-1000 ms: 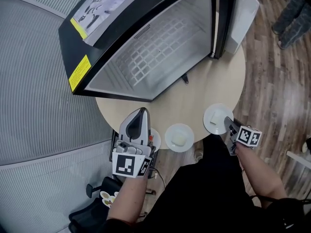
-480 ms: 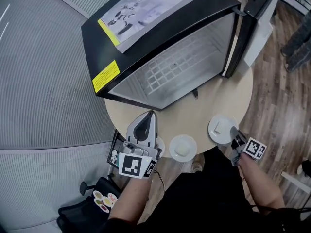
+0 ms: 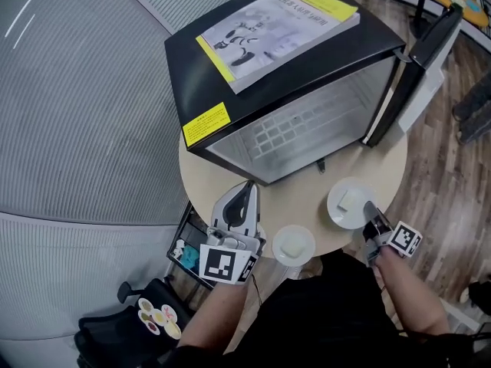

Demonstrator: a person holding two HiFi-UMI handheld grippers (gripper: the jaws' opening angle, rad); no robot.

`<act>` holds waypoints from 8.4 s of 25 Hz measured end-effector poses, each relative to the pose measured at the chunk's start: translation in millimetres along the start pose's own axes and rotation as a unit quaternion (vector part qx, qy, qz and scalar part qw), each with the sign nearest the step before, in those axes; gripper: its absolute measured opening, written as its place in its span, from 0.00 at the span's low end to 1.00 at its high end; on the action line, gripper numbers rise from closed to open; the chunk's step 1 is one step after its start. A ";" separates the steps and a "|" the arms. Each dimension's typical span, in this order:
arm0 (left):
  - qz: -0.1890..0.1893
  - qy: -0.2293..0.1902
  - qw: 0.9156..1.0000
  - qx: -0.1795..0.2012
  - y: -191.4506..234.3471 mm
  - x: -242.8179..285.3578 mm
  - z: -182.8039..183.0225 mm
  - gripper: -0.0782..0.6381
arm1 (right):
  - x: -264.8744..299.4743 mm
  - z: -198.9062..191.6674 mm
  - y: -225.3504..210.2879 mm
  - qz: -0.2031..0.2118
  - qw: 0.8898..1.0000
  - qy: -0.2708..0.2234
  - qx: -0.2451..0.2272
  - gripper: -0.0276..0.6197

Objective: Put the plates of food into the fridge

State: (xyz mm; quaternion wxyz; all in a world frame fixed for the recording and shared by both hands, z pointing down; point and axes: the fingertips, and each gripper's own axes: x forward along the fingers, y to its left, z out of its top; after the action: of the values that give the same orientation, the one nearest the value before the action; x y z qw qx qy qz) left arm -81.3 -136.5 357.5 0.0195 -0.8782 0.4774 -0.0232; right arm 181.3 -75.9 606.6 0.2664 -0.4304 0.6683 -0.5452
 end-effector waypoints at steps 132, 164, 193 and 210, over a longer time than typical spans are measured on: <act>0.195 -0.007 0.981 0.002 140.3 -89.3 47.0 0.11 | 276.0 20.7 216.0 0.004 0.784 0.107 -0.612 0.37; -0.005 -0.053 0.998 0.031 84.7 -207.6 41.1 0.11 | 5.1 -110.8 144.4 -0.111 0.933 -0.036 -0.340 0.36; -0.028 0.023 0.998 0.051 83.0 -263.9 3.3 0.11 | -31.4 -301.3 -75.9 -0.210 0.977 -0.024 0.021 0.36; -0.052 0.027 0.998 0.031 70.0 -244.6 -8.3 0.11 | -60.0 -290.4 -52.9 -0.123 0.987 -0.069 0.076 0.07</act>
State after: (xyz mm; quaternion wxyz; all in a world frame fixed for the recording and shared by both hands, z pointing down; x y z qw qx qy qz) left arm -273.3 30.6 356.4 0.0322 -0.8999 0.4303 -0.0631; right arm -14.0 119.2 727.1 0.2750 -0.5246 0.5469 -0.5917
